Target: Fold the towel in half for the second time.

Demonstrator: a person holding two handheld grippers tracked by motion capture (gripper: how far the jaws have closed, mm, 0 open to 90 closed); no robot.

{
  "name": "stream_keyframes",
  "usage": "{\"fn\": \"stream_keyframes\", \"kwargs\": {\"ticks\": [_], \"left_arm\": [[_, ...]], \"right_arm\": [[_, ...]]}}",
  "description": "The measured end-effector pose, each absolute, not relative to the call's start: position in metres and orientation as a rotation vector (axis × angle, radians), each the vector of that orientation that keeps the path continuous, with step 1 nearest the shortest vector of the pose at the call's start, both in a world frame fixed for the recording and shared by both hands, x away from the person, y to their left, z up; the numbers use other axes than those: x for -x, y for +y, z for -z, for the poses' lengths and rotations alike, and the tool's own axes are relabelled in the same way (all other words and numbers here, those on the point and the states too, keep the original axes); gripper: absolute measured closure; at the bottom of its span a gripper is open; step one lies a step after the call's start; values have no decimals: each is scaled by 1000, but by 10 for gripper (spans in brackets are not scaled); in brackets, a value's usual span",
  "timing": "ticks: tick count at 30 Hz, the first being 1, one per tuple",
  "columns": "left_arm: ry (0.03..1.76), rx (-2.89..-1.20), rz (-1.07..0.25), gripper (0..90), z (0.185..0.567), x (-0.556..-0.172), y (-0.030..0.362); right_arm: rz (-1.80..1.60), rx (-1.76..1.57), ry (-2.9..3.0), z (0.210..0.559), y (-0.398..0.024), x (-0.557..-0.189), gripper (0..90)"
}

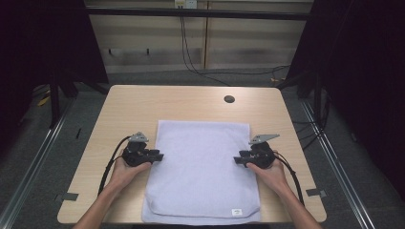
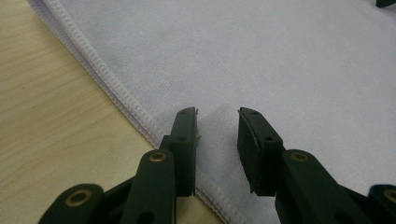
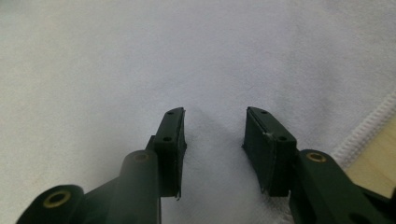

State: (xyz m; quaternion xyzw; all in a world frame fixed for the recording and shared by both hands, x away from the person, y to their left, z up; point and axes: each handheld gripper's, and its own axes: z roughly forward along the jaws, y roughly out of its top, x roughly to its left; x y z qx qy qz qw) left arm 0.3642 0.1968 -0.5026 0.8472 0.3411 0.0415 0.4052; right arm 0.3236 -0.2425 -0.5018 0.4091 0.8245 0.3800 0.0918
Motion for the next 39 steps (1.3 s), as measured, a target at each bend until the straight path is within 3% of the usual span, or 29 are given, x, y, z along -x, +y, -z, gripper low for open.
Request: {"fn": "stream_keyframes", "kwargs": {"ticks": [9, 14, 18, 25, 29, 33, 39], "left_arm": [[828, -2154, -73, 726, 502, -338, 196], [786, -2195, -81, 848, 500, -317, 191], [779, -2212, -45, 857, 498, -306, 188], [716, -2249, 19, 823, 495, -279, 191], [700, -2247, 47, 735, 493, -272, 194], [787, -2189, -23, 683, 486, -292, 200], [885, -2089, -145, 638, 475, -340, 206]], "right_arm": [[-1013, -1165, 2516, 496, -241, -309, 575], [-995, -1141, 2542, 494, -250, -295, 680], [-966, -1145, 2545, 492, -253, -282, 679], [-983, -1148, 2618, 489, -259, -250, 667], [-994, -1138, 2675, 486, -258, -238, 603], [-1107, -1134, 2568, 476, -266, -247, 603], [-1171, -1215, 2345, 452, -289, -290, 612]]}}
